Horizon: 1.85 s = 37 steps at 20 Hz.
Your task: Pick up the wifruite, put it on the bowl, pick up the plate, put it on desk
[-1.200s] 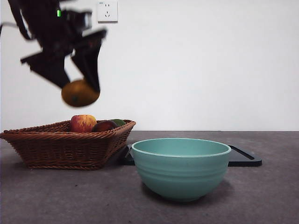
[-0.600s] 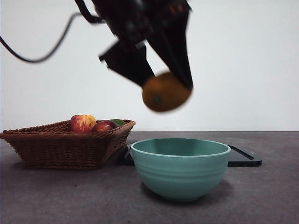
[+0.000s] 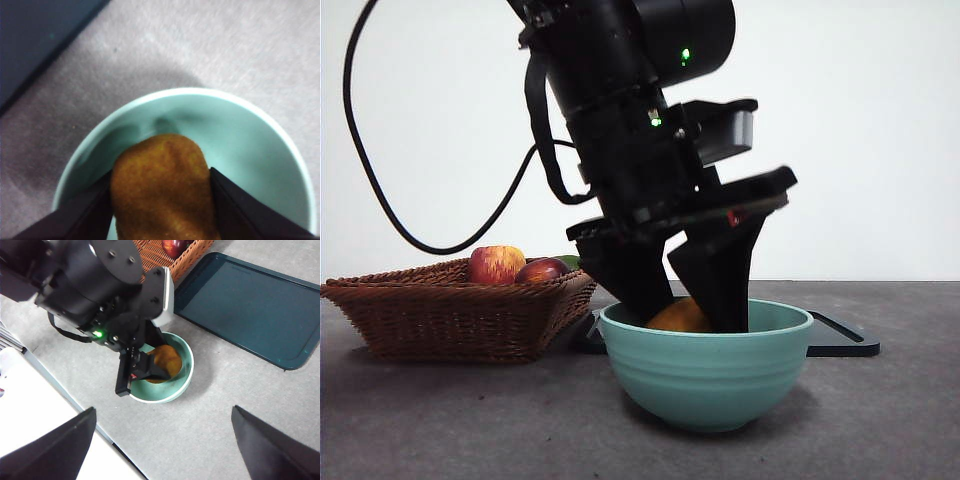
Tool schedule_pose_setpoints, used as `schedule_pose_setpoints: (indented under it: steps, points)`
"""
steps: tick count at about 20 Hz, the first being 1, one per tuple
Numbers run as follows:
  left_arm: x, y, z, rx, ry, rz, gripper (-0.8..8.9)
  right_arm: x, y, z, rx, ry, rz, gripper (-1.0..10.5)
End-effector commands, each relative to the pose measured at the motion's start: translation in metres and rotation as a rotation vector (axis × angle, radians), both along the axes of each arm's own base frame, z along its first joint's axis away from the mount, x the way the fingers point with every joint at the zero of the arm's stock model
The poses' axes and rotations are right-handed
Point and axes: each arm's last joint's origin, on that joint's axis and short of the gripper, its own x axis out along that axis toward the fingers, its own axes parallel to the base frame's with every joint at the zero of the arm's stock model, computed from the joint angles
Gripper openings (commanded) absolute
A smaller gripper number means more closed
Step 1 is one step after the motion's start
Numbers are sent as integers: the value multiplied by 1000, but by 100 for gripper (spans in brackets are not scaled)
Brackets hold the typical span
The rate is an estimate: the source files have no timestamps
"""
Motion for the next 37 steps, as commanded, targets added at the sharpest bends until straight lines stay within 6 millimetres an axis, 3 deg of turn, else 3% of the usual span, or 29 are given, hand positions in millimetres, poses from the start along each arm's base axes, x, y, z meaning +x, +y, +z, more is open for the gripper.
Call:
schedule_pose_setpoints:
  steps: [1,4,9,13,18,21,26,33,37]
  points:
    - [1,-8,-6,12,-3,-24,235,0,0,6,8,-23,2,432]
    - [-1,-9,-7,15,0,-29,350,0,0,6,8,-23,2,432]
    - [-4,-14,-2,6,-5,-38,348,0,0,6,8,-23,2,432]
    - [-4,-13,19,-15,-18,-35,344,0,0,6,8,-23,2,432]
    - [-12,2,67,-125,-86,-9,344,0,0,6,8,-23,2,432]
    - [-17,22,102,-212,-145,24,344,0,0,6,8,-23,2,432]
    - [-17,75,153,-325,-234,133,344,0,0,6,8,-23,2,432]
    - [-17,154,189,-418,-265,281,344,0,0,6,8,-22,2,432]
    - [-30,187,189,-462,-242,316,344,0,0,6,8,-22,1,432]
